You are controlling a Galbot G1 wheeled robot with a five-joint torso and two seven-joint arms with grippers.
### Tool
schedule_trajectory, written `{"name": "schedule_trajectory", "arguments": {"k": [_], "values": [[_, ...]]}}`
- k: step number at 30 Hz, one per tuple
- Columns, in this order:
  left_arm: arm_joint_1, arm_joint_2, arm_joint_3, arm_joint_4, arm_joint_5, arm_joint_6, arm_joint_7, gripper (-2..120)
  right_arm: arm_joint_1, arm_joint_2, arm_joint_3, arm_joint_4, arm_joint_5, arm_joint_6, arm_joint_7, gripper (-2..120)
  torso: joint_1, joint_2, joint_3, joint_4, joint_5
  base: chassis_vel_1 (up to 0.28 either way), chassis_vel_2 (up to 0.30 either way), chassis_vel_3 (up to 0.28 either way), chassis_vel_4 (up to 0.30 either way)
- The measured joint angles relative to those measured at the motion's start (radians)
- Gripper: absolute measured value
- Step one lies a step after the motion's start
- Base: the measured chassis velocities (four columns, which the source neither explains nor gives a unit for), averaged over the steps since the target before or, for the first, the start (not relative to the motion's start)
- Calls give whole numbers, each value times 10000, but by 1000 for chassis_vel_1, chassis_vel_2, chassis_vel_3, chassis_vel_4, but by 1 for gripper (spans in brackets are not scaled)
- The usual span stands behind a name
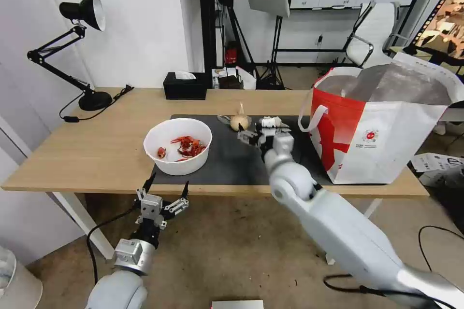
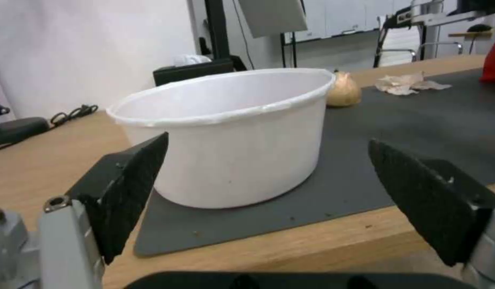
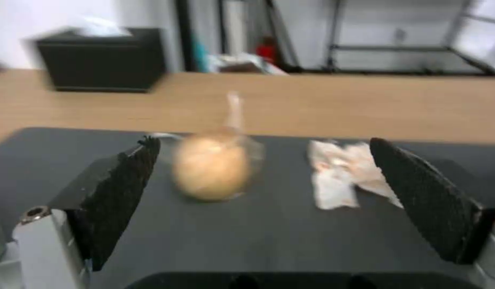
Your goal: Pick up the trash from the table and place it into the takeout bag.
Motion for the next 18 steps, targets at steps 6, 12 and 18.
{"name": "schedule_trajectory", "arguments": {"k": [6, 12, 18], "values": [[-6, -21, 47, 84, 0, 0, -1, 100, 617, 562, 20, -1061, 266, -308, 1007, 100, -1, 0, 0, 0, 1, 0, 0, 0, 0], [-48, -14, 88, 185, -14, 0, 0, 100, 1237, 1077, 212, -2499, 612, -706, 1433, 100, 0, 0, 0, 0, 2, 0, 0, 0, 0], [-87, 5, 115, 250, -34, 0, 6, 100, 1607, 1318, 338, -3563, 748, -1074, 1327, 100, -1, 0, -1, 0, 2, 0, 0, 0, 0]]}}
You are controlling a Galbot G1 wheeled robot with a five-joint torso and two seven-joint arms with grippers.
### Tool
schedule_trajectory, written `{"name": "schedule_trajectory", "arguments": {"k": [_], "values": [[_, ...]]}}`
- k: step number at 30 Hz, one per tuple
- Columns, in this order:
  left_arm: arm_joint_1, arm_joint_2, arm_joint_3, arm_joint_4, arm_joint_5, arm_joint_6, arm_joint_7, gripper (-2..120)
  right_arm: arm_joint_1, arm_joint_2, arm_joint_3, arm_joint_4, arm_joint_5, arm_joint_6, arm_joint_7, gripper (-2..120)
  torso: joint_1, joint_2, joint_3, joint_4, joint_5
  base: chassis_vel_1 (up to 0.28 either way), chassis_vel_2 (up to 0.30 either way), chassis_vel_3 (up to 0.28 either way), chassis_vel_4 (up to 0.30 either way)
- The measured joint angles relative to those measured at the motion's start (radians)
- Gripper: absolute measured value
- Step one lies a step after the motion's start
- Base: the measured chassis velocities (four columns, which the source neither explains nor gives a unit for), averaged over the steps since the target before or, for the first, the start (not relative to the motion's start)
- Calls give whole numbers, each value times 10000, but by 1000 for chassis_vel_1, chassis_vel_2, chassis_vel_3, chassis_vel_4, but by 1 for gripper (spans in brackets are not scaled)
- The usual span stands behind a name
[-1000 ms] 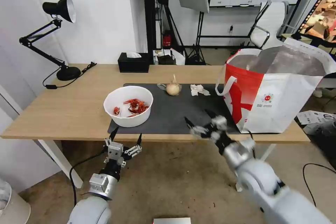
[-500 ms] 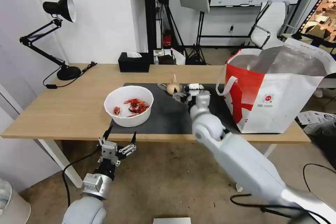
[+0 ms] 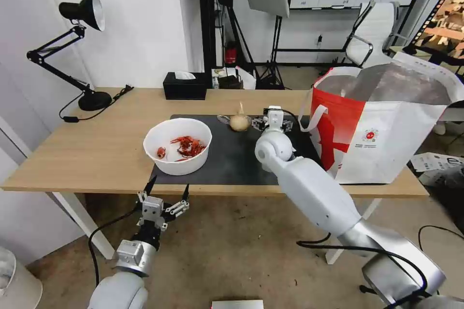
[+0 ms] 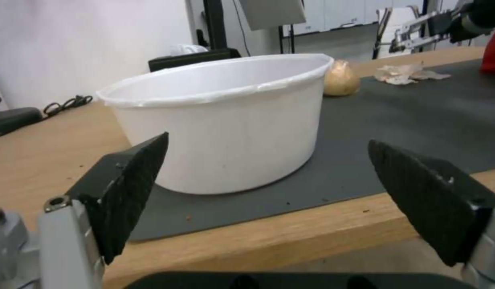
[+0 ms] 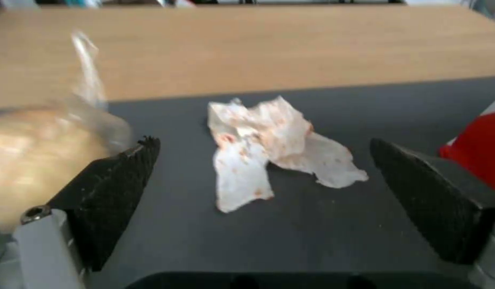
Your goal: Pick up the trash from the table and place it into the takeout bag.
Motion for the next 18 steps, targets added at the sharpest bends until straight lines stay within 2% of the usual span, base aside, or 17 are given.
{"name": "schedule_trajectory", "arguments": {"k": [9, 18], "values": [[-11, 6, 47, 62, -10, -1, 12, 100, 297, 236, 143, -1173, -79, -98, -968, 100, -1, 0, 0, -1, 0, 0, 0, 0, 0], [19, 48, 11, 12, -65, -3, 18, 100, 572, 512, 347, -2192, -642, 104, -2364, 100, -2, 1, 0, 0, 0, 0, 0, 0, 0]]}}
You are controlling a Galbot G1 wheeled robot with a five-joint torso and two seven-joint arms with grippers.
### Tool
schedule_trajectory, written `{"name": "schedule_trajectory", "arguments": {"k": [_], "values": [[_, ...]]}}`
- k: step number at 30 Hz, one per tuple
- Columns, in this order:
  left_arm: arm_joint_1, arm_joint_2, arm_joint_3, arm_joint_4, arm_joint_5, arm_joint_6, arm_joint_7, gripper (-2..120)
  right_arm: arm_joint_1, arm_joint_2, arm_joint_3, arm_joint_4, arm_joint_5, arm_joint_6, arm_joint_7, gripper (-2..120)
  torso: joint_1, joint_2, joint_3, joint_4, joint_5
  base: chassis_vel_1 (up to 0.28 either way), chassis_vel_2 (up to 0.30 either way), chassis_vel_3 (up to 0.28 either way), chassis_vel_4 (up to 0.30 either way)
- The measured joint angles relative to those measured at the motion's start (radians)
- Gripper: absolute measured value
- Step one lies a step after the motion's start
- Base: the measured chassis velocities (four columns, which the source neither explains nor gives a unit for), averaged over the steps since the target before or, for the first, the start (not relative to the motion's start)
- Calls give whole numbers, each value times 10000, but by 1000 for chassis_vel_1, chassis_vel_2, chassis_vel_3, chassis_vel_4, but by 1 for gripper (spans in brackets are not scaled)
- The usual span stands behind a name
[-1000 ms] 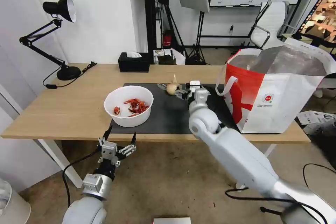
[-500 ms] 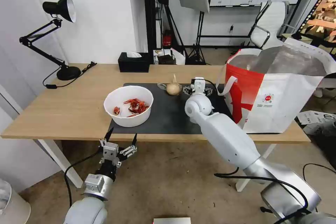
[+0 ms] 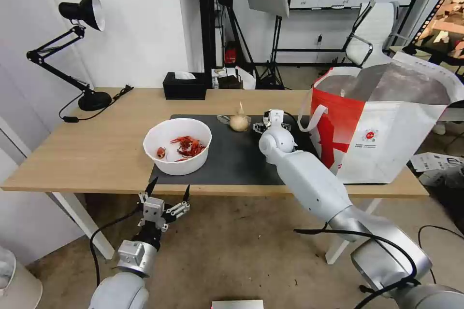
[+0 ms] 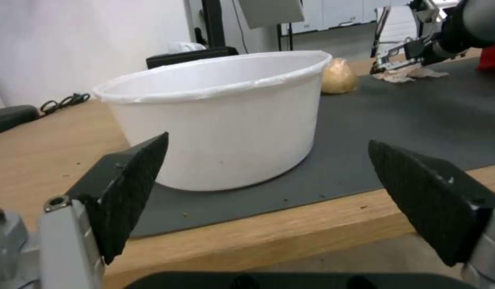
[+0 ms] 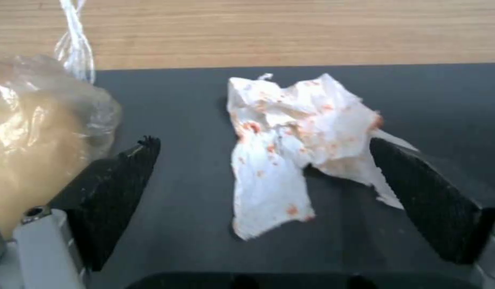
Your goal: Pick up the trash from the table and place it into the takeout bag.
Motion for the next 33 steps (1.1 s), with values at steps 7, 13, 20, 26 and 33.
{"name": "schedule_trajectory", "arguments": {"k": [7, 13, 20, 26, 33], "values": [[21, 7, -12, -6, -9, -8, 2, 100, 233, 184, 156, -625, -296, 61, -332, 100, 0, 0, 0, 0, 0, 0, 0, 0, 0], [47, 8, -19, -6, -9, -21, 4, 100, 378, 274, 377, -1108, -552, 76, -367, 100, 0, 0, 0, 0, 0, 0, 0, 0, 0], [10, 98, -43, -6, -105, -26, 5, 100, 465, 370, 576, -1571, -732, 106, -504, 100, 1, 0, 0, 0, 0, 0, 0, 0, 0], [-16, 126, -49, 11, -160, -29, 5, 100, 478, 430, 681, -1731, -762, 134, -583, 100, 0, 0, -1, 0, 0, 0, 0, 0, 0], [-82, 137, -35, 94, -188, -36, 4, 100, 407, 438, 725, -1710, -760, 256, -739, 76, 0, 0, -2, 3, 0, 0, 0, 0, 0]]}}
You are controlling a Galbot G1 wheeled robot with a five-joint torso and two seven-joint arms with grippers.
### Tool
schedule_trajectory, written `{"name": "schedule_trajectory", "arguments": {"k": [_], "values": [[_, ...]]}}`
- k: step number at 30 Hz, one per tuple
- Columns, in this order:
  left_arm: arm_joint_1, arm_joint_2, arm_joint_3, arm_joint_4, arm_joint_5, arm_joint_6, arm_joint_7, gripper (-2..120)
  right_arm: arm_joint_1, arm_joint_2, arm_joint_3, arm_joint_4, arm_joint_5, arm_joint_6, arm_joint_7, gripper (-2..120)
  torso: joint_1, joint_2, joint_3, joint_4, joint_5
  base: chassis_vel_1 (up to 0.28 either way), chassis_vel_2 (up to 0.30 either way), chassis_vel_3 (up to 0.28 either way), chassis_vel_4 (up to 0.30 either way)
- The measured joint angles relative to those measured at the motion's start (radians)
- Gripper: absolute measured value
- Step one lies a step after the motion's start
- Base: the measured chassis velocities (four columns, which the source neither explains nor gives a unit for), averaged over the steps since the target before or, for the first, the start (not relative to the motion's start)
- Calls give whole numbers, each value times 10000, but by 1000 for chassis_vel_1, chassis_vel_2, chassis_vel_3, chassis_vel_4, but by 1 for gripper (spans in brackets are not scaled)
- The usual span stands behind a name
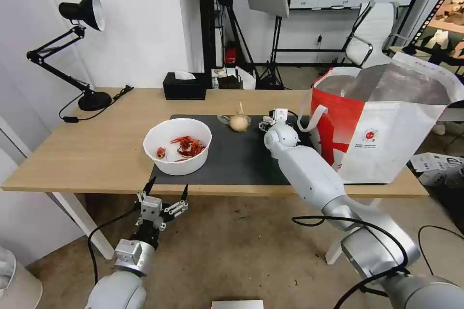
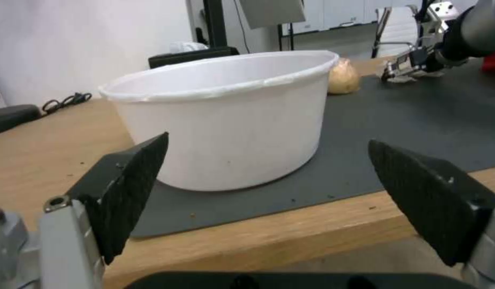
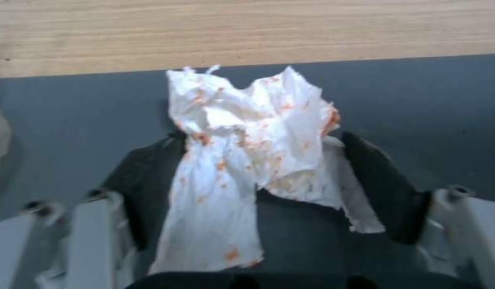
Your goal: Pick up the trash from the table and place it into the takeout bag.
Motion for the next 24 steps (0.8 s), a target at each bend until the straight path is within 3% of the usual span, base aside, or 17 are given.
{"name": "schedule_trajectory", "arguments": {"k": [16, 18, 23, 24], "values": [[-145, 36, 97, 125, -58, -4, -5, 100, -273, -47, 46, 249, 53, 465, -181, 21, 0, 0, 1, -7, 0, 0, 0, 0, 0], [-174, 36, 136, 148, -58, -4, -6, 100, -423, -110, 56, 518, 58, 726, -124, 10, 1, -1, 4, -9, 1, 0, 0, 0, 0], [-206, 36, 173, 160, -58, -4, -7, 100, -670, -284, 98, 1232, 26, 1048, 87, 0, 2, -1, 5, -6, 2, 0, 0, 0, 0], [-226, 36, 181, 160, -64, -5, -8, 100, -909, -520, 89, 2005, -82, 1252, 291, 0, 1, -1, 3, -4, 1, 0, 0, 0, 0]]}}
